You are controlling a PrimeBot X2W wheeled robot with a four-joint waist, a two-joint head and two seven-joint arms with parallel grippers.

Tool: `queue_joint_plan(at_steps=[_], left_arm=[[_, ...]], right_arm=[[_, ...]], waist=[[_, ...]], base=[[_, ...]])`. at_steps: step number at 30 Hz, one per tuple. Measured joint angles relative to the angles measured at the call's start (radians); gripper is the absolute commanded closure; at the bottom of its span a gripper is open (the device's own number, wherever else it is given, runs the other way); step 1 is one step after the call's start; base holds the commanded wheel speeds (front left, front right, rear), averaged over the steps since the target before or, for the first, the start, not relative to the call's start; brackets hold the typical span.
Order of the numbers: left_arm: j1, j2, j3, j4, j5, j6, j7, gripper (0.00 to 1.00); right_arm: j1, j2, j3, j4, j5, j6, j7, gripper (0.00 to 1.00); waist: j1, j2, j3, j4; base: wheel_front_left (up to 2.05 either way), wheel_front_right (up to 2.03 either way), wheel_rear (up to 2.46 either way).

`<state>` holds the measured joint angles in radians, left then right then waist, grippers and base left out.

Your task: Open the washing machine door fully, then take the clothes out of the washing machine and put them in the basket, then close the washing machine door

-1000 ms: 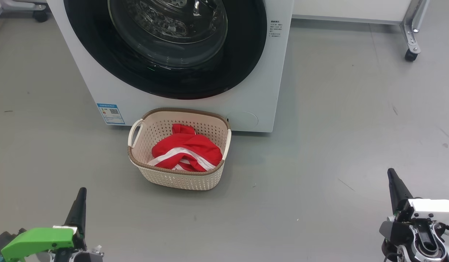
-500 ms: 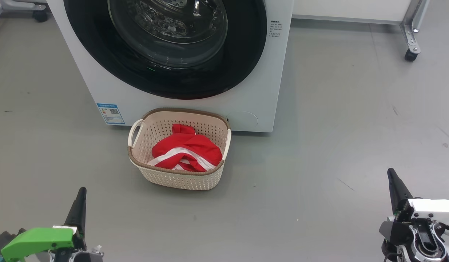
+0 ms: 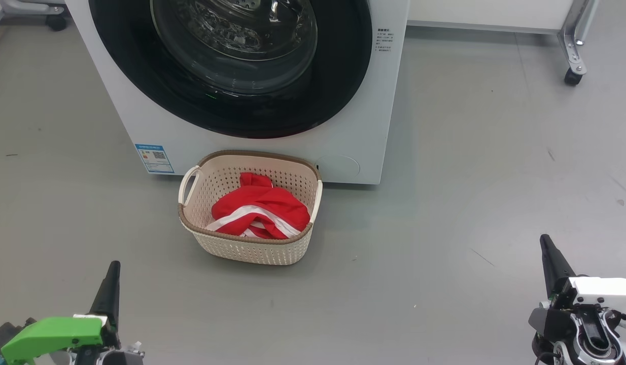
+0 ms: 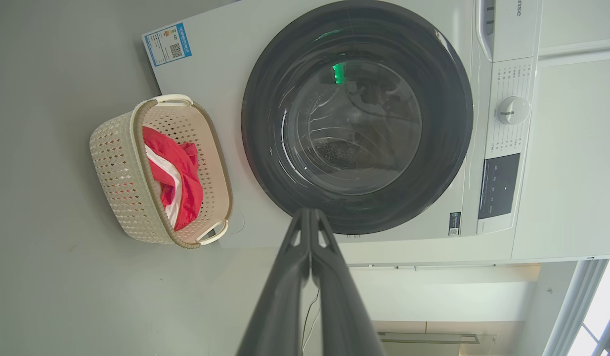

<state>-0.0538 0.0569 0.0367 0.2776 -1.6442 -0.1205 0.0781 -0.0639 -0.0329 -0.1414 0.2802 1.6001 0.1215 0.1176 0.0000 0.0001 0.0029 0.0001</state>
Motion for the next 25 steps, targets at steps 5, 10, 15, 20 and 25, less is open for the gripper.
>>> queue_joint_plan(at_steps=[5,10,15,20,25], left_arm=[[0.0,0.0,0.0,0.0,0.0,0.0,0.0,1.0],[0.0,0.0,0.0,0.0,0.0,0.0,0.0,1.0],[0.0,0.0,0.001,-0.001,0.0,0.0,0.0,1.0],[0.0,0.0,0.001,-0.001,0.0,0.0,0.0,1.0],[0.0,0.0,0.002,-0.001,0.0,0.0,0.0,1.0]], right_arm=[[0.0,0.0,0.0,0.0,0.0,0.0,0.0,1.0],[0.0,0.0,0.0,0.0,0.0,0.0,0.0,1.0],[0.0,0.0,0.0,0.0,0.0,0.0,0.0,1.0],[0.0,0.0,0.0,0.0,0.0,0.0,0.0,1.0],[0.0,0.0,0.001,0.0,0.0,0.0,0.0,1.0]], waist=[[0.0,0.0,0.0,0.0],[0.0,0.0,0.0,0.0],[0.0,0.0,0.0,0.0],[0.0,0.0,0.0,0.0],[0.0,0.0,0.0,0.0]], base=[[0.0,0.0,0.0],[0.0,0.0,0.0],[0.0,0.0,0.0],[0.0,0.0,0.0],[0.0,0.0,0.0]])
